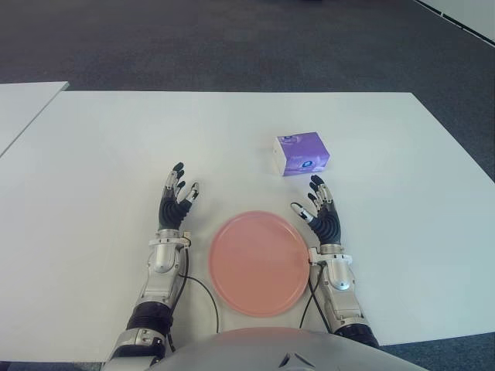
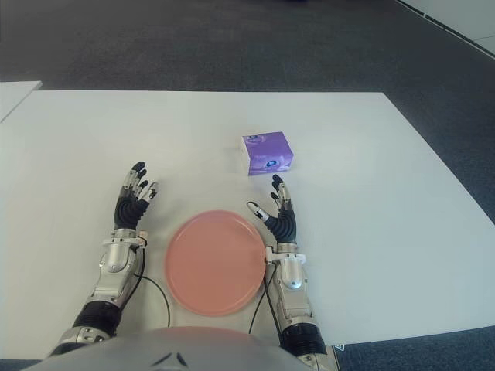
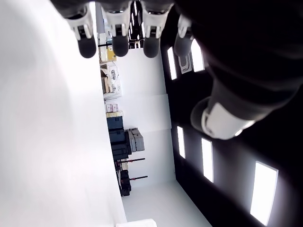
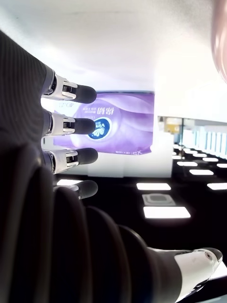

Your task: Put the tissue paper into the plate.

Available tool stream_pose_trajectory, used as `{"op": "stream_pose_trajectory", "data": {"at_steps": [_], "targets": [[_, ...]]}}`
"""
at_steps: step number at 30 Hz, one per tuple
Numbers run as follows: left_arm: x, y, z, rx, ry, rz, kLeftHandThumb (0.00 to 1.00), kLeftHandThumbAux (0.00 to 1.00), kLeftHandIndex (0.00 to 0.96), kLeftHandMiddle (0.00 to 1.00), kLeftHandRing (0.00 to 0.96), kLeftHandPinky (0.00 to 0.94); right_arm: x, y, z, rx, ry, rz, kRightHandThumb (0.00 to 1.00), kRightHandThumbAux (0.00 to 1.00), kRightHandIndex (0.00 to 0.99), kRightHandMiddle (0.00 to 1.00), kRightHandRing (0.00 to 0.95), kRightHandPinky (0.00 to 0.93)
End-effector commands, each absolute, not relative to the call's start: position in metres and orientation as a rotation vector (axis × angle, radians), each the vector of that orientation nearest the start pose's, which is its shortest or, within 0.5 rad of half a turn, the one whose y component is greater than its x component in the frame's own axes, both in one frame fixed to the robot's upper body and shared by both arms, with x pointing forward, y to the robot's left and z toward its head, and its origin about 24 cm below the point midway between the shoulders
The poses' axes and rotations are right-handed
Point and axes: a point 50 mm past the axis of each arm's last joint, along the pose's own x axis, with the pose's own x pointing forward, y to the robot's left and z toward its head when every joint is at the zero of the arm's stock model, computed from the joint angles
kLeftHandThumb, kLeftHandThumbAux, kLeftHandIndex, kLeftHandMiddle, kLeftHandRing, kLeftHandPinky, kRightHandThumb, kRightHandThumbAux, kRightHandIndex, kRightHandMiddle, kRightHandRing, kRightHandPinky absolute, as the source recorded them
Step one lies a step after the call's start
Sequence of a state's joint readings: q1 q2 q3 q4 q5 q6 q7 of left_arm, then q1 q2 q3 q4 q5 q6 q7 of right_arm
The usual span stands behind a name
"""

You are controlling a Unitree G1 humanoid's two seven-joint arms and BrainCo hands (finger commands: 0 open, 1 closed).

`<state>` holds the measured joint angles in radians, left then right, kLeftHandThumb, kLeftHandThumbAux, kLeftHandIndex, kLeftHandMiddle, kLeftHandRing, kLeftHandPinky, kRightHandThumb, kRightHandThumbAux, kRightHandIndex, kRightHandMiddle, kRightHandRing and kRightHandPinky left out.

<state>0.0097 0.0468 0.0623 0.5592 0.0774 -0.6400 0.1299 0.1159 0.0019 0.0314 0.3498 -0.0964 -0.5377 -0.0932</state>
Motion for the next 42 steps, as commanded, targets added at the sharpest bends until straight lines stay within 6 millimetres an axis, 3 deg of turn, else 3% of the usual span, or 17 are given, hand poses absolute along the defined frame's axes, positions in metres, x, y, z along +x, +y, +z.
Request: {"op": "stream_pose_trajectory", "data": {"at_steps": [1,18,21,22,26,34,42], "targets": [[0.203,0.176,-0.05,0.115,0.056,0.148,0.151,0.649,0.0,0.013,0.0,0.0,0.198,-0.15,-0.032,-0.109,0.028,-0.046,0.097,0.632,0.0,0.0,0.0,0.0],[0.206,0.172,-0.05,0.108,0.057,0.149,0.167,0.645,0.0,0.015,0.0,0.001,0.203,-0.153,-0.031,-0.151,0.033,-0.038,0.094,0.636,0.0,0.0,0.0,0.0],[0.207,0.172,-0.05,0.112,0.054,0.148,0.161,0.643,0.0,0.013,0.0,0.0,0.221,-0.14,0.009,-0.173,-0.039,-0.056,0.107,0.638,0.0,0.0,0.0,0.0],[0.208,0.172,-0.05,0.113,0.051,0.149,0.159,0.643,0.0,0.013,0.0,0.0,0.228,-0.135,0.031,-0.189,-0.081,-0.069,0.113,0.638,0.0,0.0,0.0,0.0],[0.21,0.171,-0.049,0.112,0.044,0.153,0.155,0.634,0.0,0.015,0.0,0.002,0.239,-0.131,0.084,-0.259,-0.201,-0.125,0.157,0.635,0.0,0.0,0.0,0.0],[0.213,0.168,-0.048,0.103,0.04,0.155,0.164,0.609,0.001,0.015,0.0,0.001,0.257,-0.139,0.158,-0.319,-0.463,-0.217,0.231,0.568,0.017,0.001,0.0,0.0],[0.213,0.165,-0.048,0.09,0.04,0.177,0.176,0.593,0.008,0.023,0.003,0.018,0.283,-0.157,0.205,-0.348,-0.595,-0.233,0.295,0.535,0.055,0.016,0.0,0.0]]}}
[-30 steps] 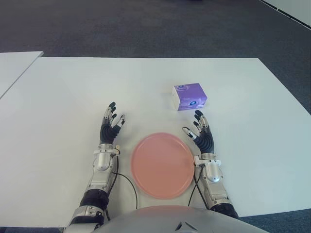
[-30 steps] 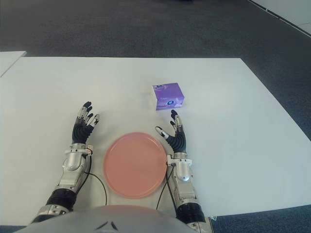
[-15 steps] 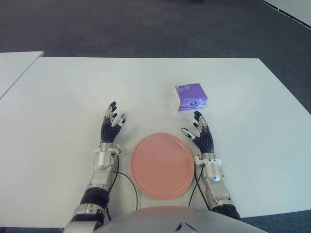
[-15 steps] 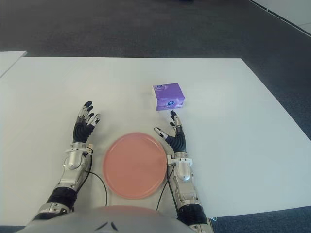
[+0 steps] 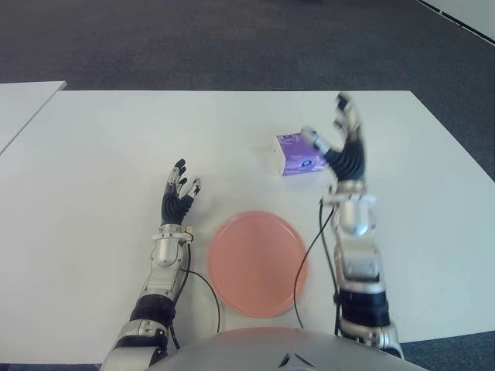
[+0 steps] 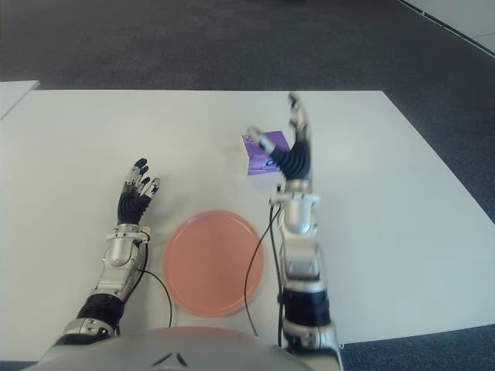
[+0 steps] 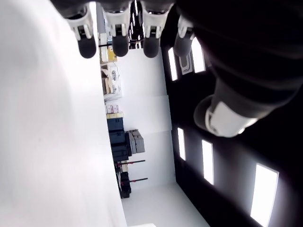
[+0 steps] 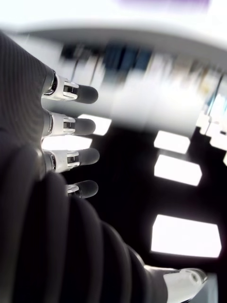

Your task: Put the tissue paper into the plate.

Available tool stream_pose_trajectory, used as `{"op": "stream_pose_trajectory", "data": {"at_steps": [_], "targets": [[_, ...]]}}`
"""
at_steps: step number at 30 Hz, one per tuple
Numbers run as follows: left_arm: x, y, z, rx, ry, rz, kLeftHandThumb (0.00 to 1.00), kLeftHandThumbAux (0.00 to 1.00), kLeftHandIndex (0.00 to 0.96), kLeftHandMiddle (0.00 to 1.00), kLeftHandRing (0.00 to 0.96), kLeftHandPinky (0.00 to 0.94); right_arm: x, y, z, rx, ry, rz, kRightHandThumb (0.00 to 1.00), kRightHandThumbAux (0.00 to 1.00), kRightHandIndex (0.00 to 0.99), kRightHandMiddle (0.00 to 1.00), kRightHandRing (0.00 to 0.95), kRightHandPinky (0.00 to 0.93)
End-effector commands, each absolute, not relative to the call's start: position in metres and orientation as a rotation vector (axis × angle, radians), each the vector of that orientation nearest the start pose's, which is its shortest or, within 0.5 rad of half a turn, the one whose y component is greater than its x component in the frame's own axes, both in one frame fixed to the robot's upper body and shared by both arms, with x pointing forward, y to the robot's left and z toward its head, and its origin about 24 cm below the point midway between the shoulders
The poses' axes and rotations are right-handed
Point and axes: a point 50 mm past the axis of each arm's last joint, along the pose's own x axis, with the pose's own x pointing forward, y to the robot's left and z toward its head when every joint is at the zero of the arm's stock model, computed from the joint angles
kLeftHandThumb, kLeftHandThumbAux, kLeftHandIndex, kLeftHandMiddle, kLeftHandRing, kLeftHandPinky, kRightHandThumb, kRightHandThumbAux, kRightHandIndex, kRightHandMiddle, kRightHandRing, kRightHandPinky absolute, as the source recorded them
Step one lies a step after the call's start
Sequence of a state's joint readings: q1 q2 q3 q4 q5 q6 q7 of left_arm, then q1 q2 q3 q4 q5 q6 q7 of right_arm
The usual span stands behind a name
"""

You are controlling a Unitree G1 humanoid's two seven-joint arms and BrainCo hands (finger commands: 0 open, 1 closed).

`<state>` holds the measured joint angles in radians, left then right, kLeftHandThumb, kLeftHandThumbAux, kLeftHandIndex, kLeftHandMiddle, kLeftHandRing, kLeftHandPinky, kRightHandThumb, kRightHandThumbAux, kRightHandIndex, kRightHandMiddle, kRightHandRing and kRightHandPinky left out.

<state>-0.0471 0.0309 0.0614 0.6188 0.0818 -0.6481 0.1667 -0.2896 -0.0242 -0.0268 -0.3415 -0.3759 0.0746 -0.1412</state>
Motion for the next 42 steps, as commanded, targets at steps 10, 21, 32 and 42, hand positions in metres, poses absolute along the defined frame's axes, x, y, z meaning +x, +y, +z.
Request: {"op": "stream_pose_trajectory", "data": {"at_steps": [10,21,32,42], "targets": [[0.213,0.162,-0.049,0.075,0.042,0.177,0.177,0.597,0.019,0.03,0.011,0.029,0.314,-0.157,0.246,-0.475,-0.656,-0.2,0.34,0.584,0.025,0.011,0.0,0.007],[0.213,0.163,-0.049,0.083,0.043,0.171,0.164,0.608,0.02,0.027,0.007,0.021,0.338,-0.162,0.286,-0.724,-0.706,-0.164,0.363,0.529,0.0,0.0,0.0,0.018],[0.211,0.165,-0.052,0.09,0.056,0.177,0.155,0.616,0.012,0.019,0.0,0.01,0.395,-0.154,0.291,-1.046,-0.628,-0.06,0.379,0.482,0.0,0.0,0.0,0.017],[0.21,0.167,-0.053,0.098,0.061,0.181,0.15,0.607,0.012,0.019,0.0,0.008,0.416,-0.151,0.262,-1.281,-0.501,0.104,0.437,0.326,0.0,0.0,0.0,0.0]]}}
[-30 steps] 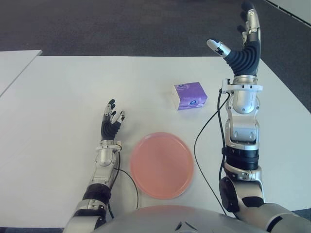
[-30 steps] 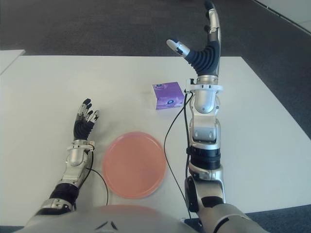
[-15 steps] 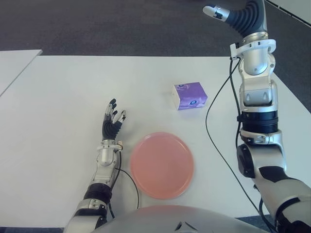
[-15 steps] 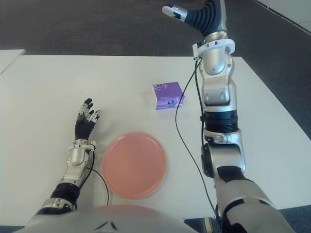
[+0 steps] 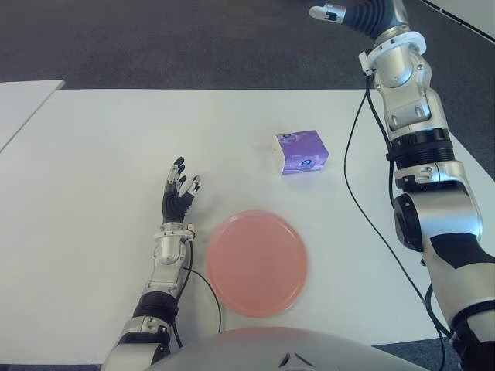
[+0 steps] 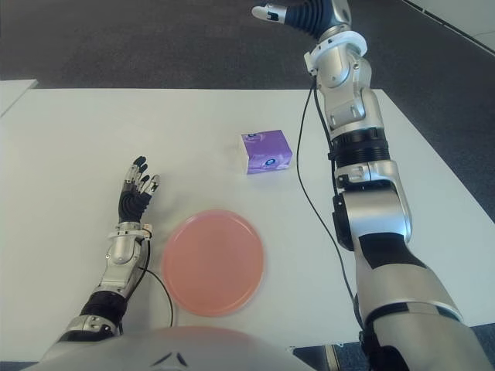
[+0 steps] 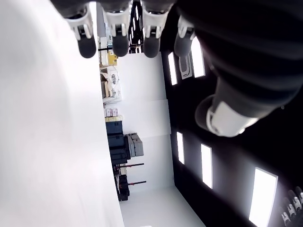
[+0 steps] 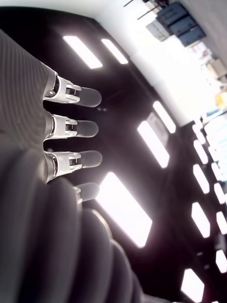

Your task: Put the tissue paper into the plate.

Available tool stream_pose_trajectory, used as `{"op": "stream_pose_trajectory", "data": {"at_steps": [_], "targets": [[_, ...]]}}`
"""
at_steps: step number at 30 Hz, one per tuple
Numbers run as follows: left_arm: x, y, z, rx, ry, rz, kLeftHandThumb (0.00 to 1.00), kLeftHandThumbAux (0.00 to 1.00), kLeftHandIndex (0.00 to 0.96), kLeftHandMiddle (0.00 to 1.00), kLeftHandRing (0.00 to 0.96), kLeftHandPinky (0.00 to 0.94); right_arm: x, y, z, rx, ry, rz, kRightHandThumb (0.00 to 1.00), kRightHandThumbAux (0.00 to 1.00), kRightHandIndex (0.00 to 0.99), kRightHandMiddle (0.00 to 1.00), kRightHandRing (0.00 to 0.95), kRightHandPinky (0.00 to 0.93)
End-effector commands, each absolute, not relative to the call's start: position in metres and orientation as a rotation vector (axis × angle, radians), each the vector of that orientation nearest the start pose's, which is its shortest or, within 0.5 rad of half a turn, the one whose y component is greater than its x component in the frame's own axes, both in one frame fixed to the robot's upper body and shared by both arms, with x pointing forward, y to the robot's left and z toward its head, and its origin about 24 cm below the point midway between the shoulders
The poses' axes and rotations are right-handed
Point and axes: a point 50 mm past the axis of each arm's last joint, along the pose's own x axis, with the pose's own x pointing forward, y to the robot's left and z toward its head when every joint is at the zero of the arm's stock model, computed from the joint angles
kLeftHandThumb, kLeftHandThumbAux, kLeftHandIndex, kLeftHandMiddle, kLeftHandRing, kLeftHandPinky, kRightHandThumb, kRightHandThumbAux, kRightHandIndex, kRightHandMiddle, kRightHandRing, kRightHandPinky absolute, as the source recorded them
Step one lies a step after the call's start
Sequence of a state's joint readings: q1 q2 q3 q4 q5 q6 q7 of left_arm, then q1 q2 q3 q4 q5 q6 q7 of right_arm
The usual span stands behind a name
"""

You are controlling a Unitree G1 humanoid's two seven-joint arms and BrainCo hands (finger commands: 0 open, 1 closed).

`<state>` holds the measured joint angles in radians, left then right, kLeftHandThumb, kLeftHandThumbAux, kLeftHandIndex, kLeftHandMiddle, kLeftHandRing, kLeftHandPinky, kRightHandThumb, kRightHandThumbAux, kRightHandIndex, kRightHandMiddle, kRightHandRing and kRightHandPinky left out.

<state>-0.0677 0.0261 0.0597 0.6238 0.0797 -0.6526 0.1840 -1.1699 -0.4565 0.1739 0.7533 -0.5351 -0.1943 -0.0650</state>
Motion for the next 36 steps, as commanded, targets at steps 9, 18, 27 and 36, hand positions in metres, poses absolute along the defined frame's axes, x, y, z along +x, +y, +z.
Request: {"op": "stream_pose_trajectory", "data": {"at_steps": [9,18,27,36], "targets": [[0.208,0.168,-0.054,0.11,0.063,0.176,0.146,0.613,0.007,0.019,0.0,0.006,0.423,-0.155,0.214,-1.642,-0.282,0.296,0.543,0.199,0.0,0.0,0.0,0.0],[0.207,0.169,-0.055,0.123,0.069,0.173,0.123,0.626,0.004,0.016,0.0,0.001,0.421,-0.16,0.176,-1.85,-0.123,0.432,0.557,0.161,0.0,0.0,0.0,0.0],[0.207,0.169,-0.054,0.104,0.065,0.183,0.121,0.622,0.013,0.01,0.0,0.0,0.413,-0.167,0.147,-1.941,-0.053,0.573,0.549,0.165,0.0,0.0,0.0,0.0],[0.208,0.169,-0.053,0.083,0.065,0.196,0.148,0.609,0.022,0.022,0.0,0.013,0.408,-0.167,0.134,-1.99,0.004,0.675,0.537,0.153,0.0,0.0,0.0,0.0]]}}
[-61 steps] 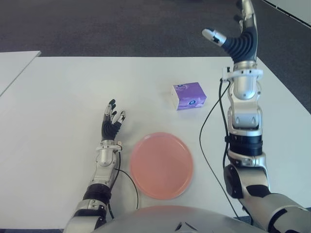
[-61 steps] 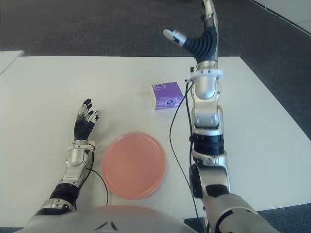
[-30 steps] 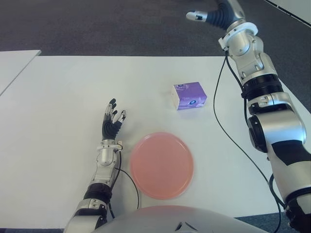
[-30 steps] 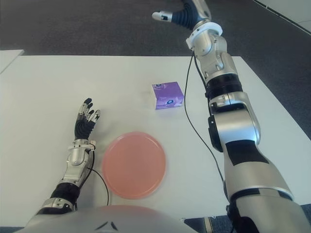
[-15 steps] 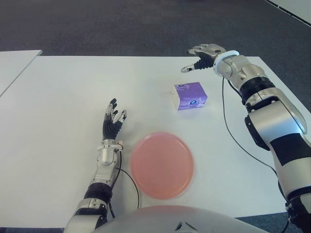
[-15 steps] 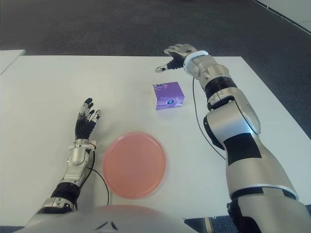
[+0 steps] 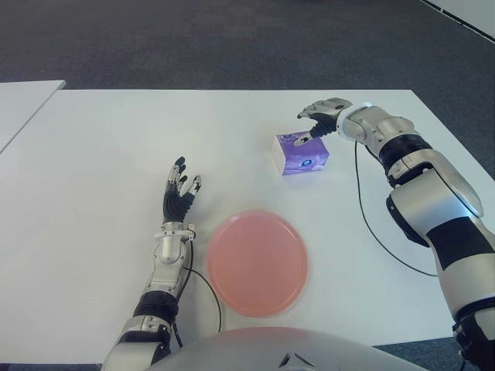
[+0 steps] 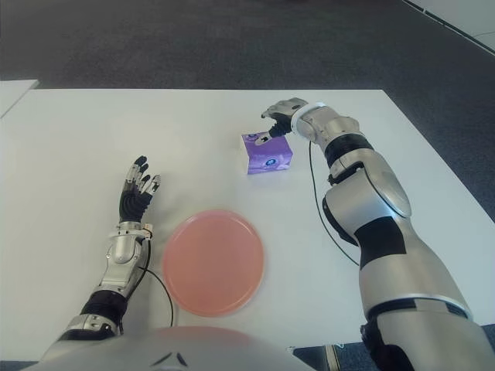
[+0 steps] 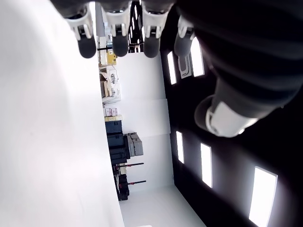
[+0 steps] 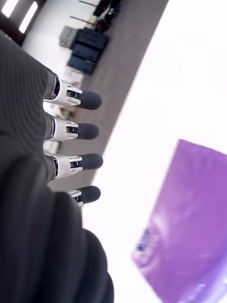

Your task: Put the tissue paper into the plate.

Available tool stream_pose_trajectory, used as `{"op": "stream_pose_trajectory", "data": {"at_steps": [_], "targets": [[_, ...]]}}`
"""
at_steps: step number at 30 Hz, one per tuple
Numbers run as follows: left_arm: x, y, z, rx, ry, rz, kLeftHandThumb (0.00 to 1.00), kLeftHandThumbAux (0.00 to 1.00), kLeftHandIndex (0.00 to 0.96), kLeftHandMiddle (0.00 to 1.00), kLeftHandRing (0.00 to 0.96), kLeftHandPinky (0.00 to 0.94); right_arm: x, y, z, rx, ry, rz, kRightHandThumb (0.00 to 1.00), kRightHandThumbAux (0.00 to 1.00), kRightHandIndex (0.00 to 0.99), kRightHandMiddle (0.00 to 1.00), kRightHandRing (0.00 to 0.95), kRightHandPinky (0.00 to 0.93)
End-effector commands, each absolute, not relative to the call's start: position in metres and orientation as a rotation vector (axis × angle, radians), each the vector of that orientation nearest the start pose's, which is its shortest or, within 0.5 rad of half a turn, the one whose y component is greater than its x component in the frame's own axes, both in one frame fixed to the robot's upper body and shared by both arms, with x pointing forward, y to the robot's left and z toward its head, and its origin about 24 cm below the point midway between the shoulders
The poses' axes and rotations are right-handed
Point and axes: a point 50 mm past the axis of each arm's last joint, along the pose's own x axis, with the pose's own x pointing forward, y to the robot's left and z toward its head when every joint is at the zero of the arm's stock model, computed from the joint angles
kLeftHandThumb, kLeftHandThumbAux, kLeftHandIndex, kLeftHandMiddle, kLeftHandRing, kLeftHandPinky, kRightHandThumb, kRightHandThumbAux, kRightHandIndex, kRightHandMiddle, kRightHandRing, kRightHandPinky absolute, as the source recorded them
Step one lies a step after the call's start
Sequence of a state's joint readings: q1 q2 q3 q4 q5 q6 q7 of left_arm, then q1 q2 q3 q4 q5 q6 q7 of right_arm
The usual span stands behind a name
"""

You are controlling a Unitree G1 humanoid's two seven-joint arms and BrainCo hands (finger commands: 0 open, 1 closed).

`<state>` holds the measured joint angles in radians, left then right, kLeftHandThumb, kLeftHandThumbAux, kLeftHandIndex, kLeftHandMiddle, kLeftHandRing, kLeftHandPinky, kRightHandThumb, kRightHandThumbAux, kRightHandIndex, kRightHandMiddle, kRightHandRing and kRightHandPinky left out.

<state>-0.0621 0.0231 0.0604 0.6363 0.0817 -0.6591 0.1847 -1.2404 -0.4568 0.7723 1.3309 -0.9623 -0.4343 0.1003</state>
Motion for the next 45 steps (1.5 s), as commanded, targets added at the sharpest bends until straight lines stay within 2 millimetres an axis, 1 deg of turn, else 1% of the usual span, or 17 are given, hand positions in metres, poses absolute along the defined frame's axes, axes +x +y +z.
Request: {"op": "stream_pose_trajectory", "data": {"at_steps": [1,10,24,32,45], "targets": [[0.208,0.169,-0.053,0.082,0.066,0.196,0.152,0.608,0.023,0.023,0.0,0.013,0.408,-0.169,0.131,-1.993,0.007,0.676,0.538,0.153,0.0,0.0,0.0,0.0],[0.209,0.169,-0.053,0.082,0.061,0.195,0.164,0.611,0.018,0.025,0.002,0.015,0.404,-0.174,0.121,-2.016,0.004,0.672,0.551,0.158,0.0,0.0,0.0,0.0],[0.208,0.168,-0.053,0.065,0.061,0.21,0.18,0.599,0.026,0.027,0.004,0.017,0.401,-0.176,0.11,-2.009,-0.082,0.596,0.529,0.154,0.0,0.0,0.0,0.0],[0.207,0.168,-0.053,0.069,0.057,0.213,0.182,0.597,0.028,0.026,0.004,0.016,0.399,-0.171,0.101,-1.992,-0.097,0.602,0.515,0.156,0.0,0.0,0.0,0.0],[0.206,0.17,-0.053,0.075,0.055,0.216,0.183,0.606,0.028,0.028,0.005,0.018,0.395,-0.163,0.091,-1.983,-0.108,0.64,0.518,0.157,0.0,0.0,0.0,0.0]]}}
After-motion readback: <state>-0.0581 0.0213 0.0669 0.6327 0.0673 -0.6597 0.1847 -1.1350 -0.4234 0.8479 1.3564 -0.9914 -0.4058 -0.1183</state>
